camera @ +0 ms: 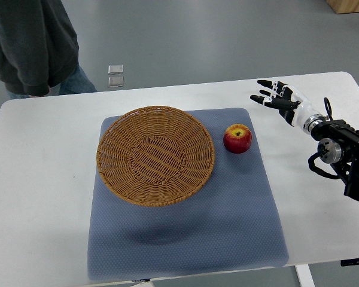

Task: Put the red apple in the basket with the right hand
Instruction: 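Move the right hand toward the red apple beside the basket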

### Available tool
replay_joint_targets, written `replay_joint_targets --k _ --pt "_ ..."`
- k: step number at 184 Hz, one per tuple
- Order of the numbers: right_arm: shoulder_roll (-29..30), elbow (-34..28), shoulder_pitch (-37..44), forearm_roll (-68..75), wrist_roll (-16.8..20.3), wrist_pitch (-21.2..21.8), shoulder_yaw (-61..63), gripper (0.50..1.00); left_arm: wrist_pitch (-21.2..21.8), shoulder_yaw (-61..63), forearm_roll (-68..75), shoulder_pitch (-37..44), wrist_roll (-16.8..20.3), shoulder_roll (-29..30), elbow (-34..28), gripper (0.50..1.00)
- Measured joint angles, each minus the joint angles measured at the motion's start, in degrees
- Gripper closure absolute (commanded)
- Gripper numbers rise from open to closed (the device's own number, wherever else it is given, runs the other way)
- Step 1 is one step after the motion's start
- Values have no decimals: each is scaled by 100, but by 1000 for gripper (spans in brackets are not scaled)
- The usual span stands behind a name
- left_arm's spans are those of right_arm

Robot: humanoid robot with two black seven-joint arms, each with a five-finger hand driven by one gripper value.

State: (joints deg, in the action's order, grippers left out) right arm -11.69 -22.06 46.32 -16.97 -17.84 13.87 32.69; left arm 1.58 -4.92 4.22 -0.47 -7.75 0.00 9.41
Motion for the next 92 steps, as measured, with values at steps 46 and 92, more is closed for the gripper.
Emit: replay_joint_targets --k 46,92 --pt "0 0 -7 -44 0 2 -21 587 0 7 2 0 0 0 0 500" --pt "-10 -9 -17 -173 -45 103 -188 587 0 3 2 -2 1 0 0 500"
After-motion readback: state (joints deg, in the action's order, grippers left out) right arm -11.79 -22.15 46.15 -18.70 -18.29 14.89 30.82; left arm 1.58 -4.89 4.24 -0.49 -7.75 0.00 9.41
